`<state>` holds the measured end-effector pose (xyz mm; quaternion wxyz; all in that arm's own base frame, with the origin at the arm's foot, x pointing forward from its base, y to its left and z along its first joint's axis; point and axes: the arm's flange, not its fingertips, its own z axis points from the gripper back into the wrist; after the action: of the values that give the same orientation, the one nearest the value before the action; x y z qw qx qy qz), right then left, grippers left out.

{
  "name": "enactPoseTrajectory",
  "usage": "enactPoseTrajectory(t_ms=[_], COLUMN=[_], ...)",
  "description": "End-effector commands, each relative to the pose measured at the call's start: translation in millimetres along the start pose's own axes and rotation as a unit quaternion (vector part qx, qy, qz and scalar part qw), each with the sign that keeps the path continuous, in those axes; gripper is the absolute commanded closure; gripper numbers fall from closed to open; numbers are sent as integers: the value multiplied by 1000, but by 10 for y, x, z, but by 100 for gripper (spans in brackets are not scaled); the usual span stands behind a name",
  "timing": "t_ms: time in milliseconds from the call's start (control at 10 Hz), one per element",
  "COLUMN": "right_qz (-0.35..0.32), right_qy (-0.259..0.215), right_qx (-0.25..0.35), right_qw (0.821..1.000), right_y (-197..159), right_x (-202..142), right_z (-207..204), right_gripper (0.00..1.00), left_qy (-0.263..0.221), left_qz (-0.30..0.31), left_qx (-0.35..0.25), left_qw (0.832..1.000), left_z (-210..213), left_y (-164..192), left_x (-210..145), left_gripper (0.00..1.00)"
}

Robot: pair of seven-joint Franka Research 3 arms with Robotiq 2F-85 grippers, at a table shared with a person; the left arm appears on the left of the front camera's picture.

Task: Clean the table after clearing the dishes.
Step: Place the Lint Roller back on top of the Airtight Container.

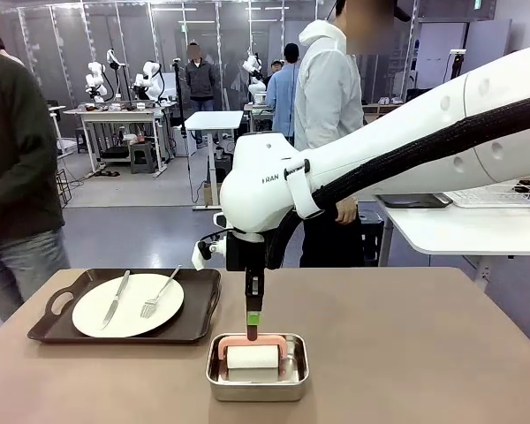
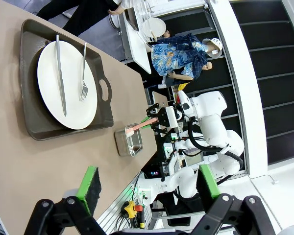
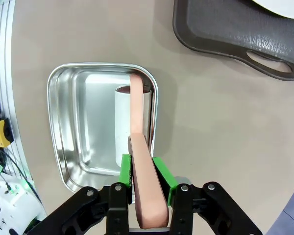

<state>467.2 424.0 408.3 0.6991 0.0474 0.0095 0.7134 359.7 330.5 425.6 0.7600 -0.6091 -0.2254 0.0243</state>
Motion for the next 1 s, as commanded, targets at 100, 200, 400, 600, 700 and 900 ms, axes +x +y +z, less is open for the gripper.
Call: enactPoseTrajectory(t_ms=[100,200,400,600,700,900], right_qz=[-1,-1,0,-6,-10,-14], right_qy=[2,2,2,15,14,-8], right_qx=[-2,-2,3,6,7,7], right_qw=[1000,1000,1000,1000,1000,1000], right_y=[21,21,10,-110,-174,-226], right_x=[2,2,3,31,17,-32], right_z=[0,0,6,-74,-98,-108], right_gripper=[77,77,77,77,77,77], left_qy=[-2,-2,-2,-2,-2,-2], left_qz=[-3,-3,-3,-3,-3,-3], left_qx=[0,0,0,0,0,0], left_qw=[1000,1000,1000,1000,1000,1000], left_z=[16,16,16,16,16,16], left_y=[-3,-3,-3,-3,-3,-3], left_x=[-16,-16,-16,-16,-16,-16], left_gripper=[0,0,0,0,0,0])
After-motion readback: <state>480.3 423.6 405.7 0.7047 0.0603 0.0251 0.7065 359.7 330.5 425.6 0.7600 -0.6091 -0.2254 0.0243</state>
